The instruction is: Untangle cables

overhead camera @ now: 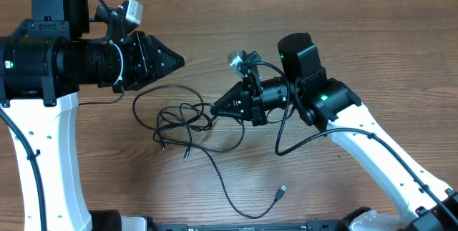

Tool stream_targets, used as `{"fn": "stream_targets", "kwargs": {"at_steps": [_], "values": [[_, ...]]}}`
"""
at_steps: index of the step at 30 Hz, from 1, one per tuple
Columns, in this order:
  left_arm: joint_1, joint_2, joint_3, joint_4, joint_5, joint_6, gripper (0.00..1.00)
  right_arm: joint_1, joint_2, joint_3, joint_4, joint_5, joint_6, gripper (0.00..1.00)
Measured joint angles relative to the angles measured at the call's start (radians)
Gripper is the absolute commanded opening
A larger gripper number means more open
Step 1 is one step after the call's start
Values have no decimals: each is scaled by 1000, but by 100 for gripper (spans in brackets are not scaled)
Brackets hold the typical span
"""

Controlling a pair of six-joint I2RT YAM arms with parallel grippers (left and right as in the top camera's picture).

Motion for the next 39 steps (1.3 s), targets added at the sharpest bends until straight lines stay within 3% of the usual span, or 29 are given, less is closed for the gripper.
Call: {"fn": "stream_targets", "kwargs": {"at_steps": [12, 18, 29, 39], "values": [[-34, 0, 0, -44, -121, 32, 50, 19, -108, -3, 320, -24, 119, 4], [-37, -5, -34, -43, -129, 37, 53, -42, -180, -3, 333, 6, 134, 4], [-37, -6, -314, -44, -137, 89, 54, -216, -232, -3, 388, 43, 182, 4], [-37, -6, -459, 6, -137, 122, 54, -327, -235, -3, 391, 60, 190, 4]]}}
